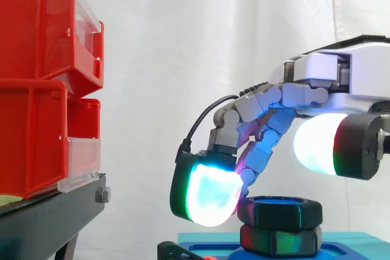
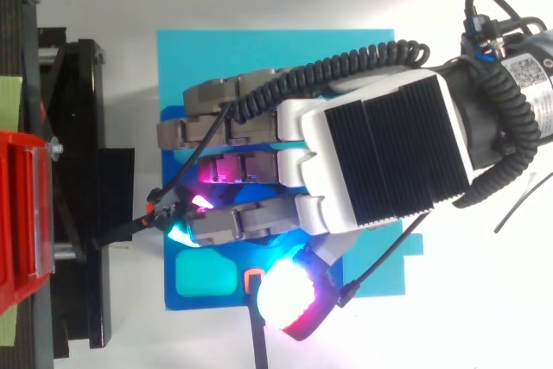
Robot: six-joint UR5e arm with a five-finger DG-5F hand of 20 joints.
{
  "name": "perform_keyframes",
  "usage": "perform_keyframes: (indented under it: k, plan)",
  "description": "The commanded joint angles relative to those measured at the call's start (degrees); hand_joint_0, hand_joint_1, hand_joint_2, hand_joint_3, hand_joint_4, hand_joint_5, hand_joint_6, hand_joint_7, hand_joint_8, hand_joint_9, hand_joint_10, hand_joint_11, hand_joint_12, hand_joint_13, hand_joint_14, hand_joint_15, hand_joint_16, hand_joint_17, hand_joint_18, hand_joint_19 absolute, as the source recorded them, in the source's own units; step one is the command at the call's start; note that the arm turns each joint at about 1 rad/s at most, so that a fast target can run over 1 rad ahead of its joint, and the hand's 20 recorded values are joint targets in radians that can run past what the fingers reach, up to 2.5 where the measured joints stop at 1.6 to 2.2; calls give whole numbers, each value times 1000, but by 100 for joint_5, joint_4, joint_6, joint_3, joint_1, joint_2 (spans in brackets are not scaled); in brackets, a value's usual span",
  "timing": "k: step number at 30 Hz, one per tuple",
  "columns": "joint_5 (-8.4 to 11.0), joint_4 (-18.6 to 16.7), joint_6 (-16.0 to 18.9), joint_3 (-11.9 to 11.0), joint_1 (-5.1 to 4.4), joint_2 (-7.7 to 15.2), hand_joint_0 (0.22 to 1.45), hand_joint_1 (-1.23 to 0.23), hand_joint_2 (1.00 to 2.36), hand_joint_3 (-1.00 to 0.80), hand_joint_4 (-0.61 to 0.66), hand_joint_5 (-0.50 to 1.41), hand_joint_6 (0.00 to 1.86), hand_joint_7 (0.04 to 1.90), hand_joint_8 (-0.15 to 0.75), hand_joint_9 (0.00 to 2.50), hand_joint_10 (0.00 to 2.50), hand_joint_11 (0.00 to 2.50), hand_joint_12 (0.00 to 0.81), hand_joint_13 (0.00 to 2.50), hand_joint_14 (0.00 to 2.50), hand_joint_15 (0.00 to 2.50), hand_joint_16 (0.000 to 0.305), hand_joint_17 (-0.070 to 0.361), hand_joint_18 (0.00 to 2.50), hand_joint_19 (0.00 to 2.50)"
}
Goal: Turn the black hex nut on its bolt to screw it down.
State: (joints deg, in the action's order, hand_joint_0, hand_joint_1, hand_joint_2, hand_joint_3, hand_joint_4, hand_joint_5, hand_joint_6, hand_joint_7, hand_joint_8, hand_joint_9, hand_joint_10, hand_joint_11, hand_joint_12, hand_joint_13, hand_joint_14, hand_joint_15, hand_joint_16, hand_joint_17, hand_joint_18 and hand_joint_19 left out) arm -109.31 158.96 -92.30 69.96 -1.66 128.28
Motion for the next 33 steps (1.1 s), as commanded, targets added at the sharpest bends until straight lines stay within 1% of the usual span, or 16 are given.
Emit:
perform_keyframes:
  k: [1,4,10,18,22,28,30,33]
  plan:
    - [-64,47,-7,0,17,4,518,-135,1000,-500,83,-19,504,930,209,1011,0,49,285,604,3,90,40,90,560,360]
    - [-73,47,-7,0,26,-5,518,-135,1000,-500,83,-17,504,956,212,1013,1,50,285,608,3,90,40,90,564,367]
    - [-73,56,2,0,-18,-5,519,-136,1000,-500,75,-18,504,964,213,1003,0,54,285,610,3,95,40,90,560,371]
    - [-38,12,89,0,-159,4,520,-141,1000,-500,84,-19,504,962,215,1000,0,52,286,612,4,95,40,90,564,369]
    - [-64,91,72,0,-185,4,521,-144,1000,-500,83,-19,504,959,214,1002,1,53,286,613,3,93,40,90,566,364]
    - [-73,126,72,0,-150,4,521,-148,1000,-500,81,-15,504,988,217,1005,0,55,283,614,3,94,40,89,566,364]
    - [-73,126,63,0,-124,4,522,-148,1000,-500,83,-14,504,999,216,1007,1,56,284,612,4,96,40,89,564,364]
    - [-117,135,54,0,-97,4,522,-148,1000,-500,82,-14,504,998,217,1002,0,54,285,612,4,97,40,89,565,371]
